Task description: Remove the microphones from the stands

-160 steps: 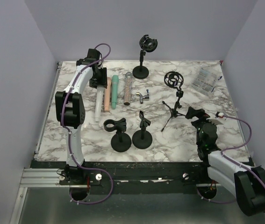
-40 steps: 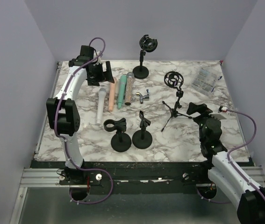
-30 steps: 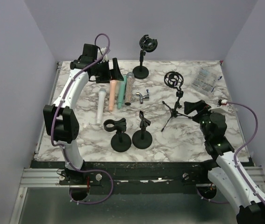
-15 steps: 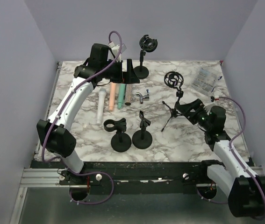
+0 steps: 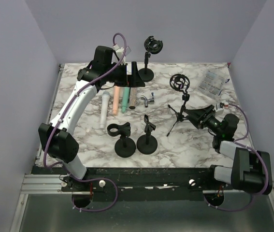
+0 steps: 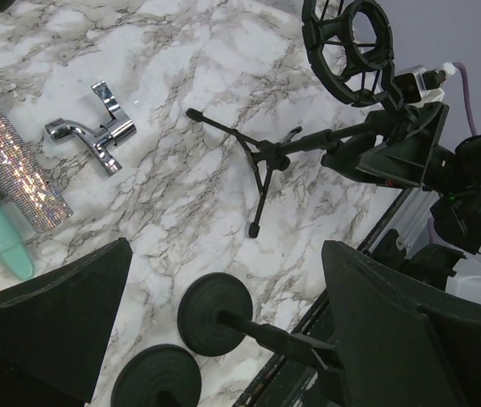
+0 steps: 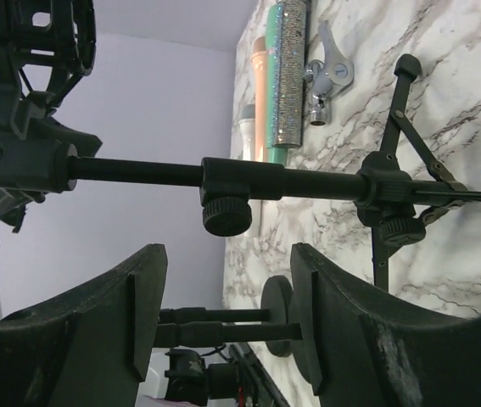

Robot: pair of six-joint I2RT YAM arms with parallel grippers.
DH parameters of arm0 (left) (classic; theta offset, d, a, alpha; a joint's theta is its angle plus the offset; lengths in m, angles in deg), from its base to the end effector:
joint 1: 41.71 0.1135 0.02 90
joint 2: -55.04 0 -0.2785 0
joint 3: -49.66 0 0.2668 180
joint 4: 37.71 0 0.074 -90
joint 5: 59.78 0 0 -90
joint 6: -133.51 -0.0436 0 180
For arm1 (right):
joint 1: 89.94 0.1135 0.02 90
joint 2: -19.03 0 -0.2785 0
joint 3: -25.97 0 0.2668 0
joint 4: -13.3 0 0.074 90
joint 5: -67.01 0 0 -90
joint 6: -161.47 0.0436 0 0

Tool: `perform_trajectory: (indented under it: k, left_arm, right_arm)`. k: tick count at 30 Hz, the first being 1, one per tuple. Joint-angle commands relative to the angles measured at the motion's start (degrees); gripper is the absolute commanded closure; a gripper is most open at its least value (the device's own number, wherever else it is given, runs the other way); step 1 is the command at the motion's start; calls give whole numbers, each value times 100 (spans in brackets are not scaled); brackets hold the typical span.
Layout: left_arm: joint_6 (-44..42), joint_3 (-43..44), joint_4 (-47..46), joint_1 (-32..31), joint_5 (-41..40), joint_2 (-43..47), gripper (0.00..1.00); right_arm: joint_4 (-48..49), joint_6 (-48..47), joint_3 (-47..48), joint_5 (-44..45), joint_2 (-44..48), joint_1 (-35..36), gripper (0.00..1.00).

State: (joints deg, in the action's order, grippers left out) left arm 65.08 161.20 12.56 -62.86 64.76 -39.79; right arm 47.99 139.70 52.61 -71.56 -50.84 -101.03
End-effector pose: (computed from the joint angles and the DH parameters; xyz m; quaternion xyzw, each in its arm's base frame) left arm 0.3553 -0.1640 0.4070 0.1373 0.8419 -0.4081 0.3252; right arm 0.2224 -0.0103 0.1770 0.2343 0.7030 0.5581 0.3733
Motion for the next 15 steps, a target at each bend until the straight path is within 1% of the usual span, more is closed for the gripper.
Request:
perform_trajectory:
  k: [1,3,7,10,15]
  left_arm:
    - [41,-41,-134,-34,158,17,2]
    - [33,-47,-133,-39,160,7,2]
    - [15,-46,-116,-33,140,-15,2]
    - [17,-37,-110,-39,141,-29,2]
    - [-7,-28,-89,-39,140,-59,2]
  right_arm:
    - [1091,374,-30,-351,-418,-53,37]
    - [1460,462,-7,-392,-668,-52,40]
    - [1883,579,123,-485,-1118,-55,42]
    - [2367,769,155,-537,-1433,-54,48]
    - [3066,1145,152,-575,-1829,-58,52]
